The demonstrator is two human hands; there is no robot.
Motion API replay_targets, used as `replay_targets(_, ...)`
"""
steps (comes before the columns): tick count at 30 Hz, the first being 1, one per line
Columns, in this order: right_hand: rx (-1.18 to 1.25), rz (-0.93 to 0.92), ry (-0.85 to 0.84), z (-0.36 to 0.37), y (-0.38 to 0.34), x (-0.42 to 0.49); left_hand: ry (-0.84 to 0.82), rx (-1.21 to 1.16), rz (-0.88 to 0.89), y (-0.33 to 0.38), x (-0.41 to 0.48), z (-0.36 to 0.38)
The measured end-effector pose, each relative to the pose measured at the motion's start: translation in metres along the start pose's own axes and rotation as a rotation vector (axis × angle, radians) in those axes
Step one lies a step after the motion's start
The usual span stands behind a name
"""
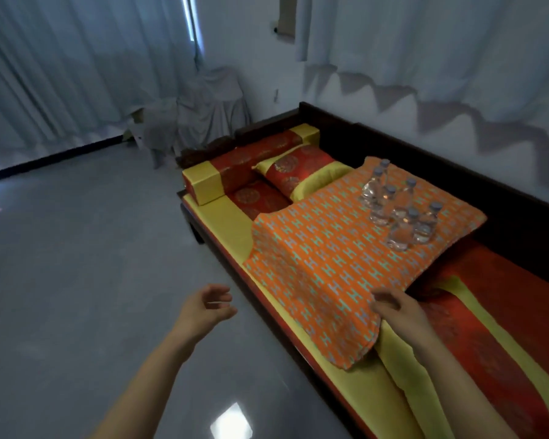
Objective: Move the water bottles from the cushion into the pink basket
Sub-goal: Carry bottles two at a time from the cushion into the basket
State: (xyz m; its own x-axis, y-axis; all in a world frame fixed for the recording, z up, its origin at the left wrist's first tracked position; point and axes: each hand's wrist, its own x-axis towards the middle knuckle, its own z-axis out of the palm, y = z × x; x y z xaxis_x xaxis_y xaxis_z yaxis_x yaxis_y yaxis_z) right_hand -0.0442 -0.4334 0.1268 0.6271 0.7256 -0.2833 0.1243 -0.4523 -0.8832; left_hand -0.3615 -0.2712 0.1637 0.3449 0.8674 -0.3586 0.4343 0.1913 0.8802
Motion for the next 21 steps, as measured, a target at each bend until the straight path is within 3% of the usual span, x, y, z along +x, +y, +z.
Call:
replay_targets(7, 0.095, 0.115, 0.175, 0.048, -0.02, 0.018, -0.241, 0.084, 0.017, 0.046, 0.126, -0.01)
replay_targets(14, 0.159, 0.21, 0.426, 0.033, -0.011, 0.058, -0.565, 0.101, -0.04, 0.094, 0.22, 0.068)
replay_targets(21, 0.311, 0.309, 0.623, 0.008, -0.007, 0.129, -0.734, 0.073, -0.094, 0.142, 0.309, 0.132)
